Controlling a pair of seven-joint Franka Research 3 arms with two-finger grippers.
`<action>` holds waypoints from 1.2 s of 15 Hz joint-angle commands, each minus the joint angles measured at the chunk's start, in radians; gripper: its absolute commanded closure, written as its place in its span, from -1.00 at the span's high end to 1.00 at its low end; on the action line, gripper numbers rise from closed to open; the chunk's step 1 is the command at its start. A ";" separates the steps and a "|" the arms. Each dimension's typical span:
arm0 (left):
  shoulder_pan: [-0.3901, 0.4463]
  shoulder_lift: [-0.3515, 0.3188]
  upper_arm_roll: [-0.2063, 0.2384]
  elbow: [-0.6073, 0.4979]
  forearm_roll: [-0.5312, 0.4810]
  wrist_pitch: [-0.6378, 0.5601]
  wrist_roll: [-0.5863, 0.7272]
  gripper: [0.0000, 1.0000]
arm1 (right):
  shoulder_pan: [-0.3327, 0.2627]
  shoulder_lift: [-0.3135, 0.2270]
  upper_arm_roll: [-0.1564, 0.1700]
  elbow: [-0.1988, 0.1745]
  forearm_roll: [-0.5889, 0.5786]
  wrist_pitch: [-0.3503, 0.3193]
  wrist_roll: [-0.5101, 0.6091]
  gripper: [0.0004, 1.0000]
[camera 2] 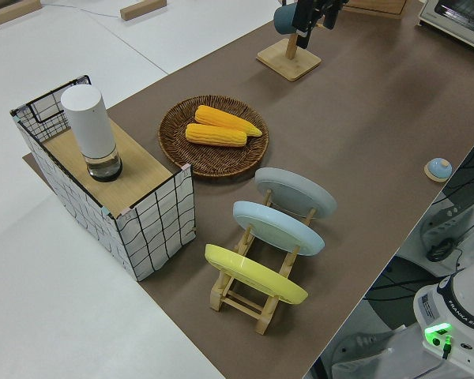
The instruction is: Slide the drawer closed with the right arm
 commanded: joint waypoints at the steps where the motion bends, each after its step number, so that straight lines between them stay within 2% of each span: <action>1: -0.004 -0.008 0.004 0.004 0.013 -0.014 0.001 1.00 | -0.031 0.042 -0.027 0.056 0.016 0.052 -0.064 -1.00; 6: -0.004 -0.008 0.002 0.002 0.013 -0.014 0.001 1.00 | -0.038 0.048 -0.027 0.064 0.014 0.070 -0.070 -1.00; 9: -0.004 -0.008 0.004 0.002 0.013 -0.014 0.001 1.00 | -0.026 0.031 -0.024 0.061 0.016 0.052 -0.071 -1.00; 16: -0.004 -0.008 0.004 0.002 0.013 -0.014 0.001 0.99 | 0.024 -0.067 -0.004 0.029 0.014 -0.108 -0.077 -1.00; 17: -0.004 -0.008 0.004 0.002 0.013 -0.014 0.001 1.00 | 0.026 -0.076 0.011 0.029 0.007 -0.131 -0.077 -0.95; 18: -0.004 -0.008 0.004 0.002 0.013 -0.014 0.001 0.99 | 0.028 -0.084 0.022 0.026 0.002 -0.152 -0.088 -0.74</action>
